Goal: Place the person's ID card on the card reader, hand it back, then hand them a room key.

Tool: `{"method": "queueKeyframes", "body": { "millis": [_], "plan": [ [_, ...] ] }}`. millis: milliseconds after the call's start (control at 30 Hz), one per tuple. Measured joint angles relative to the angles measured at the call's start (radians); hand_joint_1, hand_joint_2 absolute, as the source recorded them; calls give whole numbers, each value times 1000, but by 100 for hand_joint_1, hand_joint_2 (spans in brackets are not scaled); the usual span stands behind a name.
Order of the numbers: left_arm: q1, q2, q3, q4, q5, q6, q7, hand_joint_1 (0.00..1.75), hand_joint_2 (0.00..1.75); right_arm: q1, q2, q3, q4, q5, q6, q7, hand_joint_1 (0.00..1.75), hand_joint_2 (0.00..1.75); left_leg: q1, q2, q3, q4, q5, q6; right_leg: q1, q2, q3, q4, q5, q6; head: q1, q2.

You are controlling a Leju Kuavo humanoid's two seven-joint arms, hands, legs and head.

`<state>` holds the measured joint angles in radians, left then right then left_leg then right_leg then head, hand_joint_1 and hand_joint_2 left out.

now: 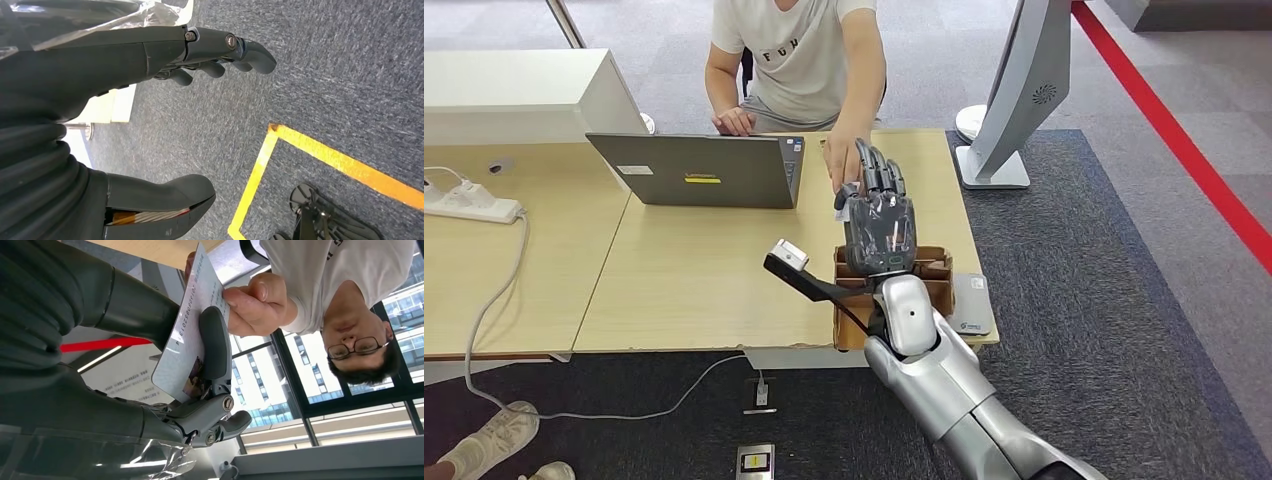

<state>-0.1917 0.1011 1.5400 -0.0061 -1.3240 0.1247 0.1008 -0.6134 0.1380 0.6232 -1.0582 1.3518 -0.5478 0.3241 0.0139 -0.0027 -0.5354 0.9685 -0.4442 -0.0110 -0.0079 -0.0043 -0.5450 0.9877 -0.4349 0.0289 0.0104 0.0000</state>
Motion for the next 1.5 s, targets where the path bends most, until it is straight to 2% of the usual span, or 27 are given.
{"method": "queueKeyframes", "body": {
  "millis": [100,333,533,767,1033,1200,1500],
  "plan": [
    [0,-2,0,0,5,1,-2,0,175,0,7,6,11,12,3,0,1,175,0,0,0,0,0,0,0,0,0,0,0,0,0,0],
    [1,-6,0,0,16,8,-3,0,175,-2,13,11,32,-15,43,-12,0,175,0,0,0,0,0,0,0,0,0,0,0,0,0,0],
    [2,-9,0,0,19,17,0,0,175,2,-10,8,21,-75,57,-44,0,175,0,0,0,0,0,0,0,0,0,0,0,0,0,0],
    [5,-9,0,0,12,18,13,0,175,63,-94,-31,-109,-221,106,-65,0,175,0,0,0,1,0,0,0,0,-1,-1,0,0,0,0],
    [6,-2,0,0,-20,-28,29,0,175,196,-199,-113,-333,-183,201,-34,0,175,0,0,1,0,0,0,0,0,0,-1,0,0,0,0],
    [6,6,0,0,-20,-31,37,0,175,278,-260,-181,-417,-178,241,-7,0,175,0,0,1,0,-1,0,0,0,0,-1,0,0,0,0],
    [2,6,0,0,2,-30,30,0,175,338,-294,-182,-455,-198,269,-7,0,175,0,0,1,0,-1,0,0,0,0,-1,0,0,0,0]
  ]
}}
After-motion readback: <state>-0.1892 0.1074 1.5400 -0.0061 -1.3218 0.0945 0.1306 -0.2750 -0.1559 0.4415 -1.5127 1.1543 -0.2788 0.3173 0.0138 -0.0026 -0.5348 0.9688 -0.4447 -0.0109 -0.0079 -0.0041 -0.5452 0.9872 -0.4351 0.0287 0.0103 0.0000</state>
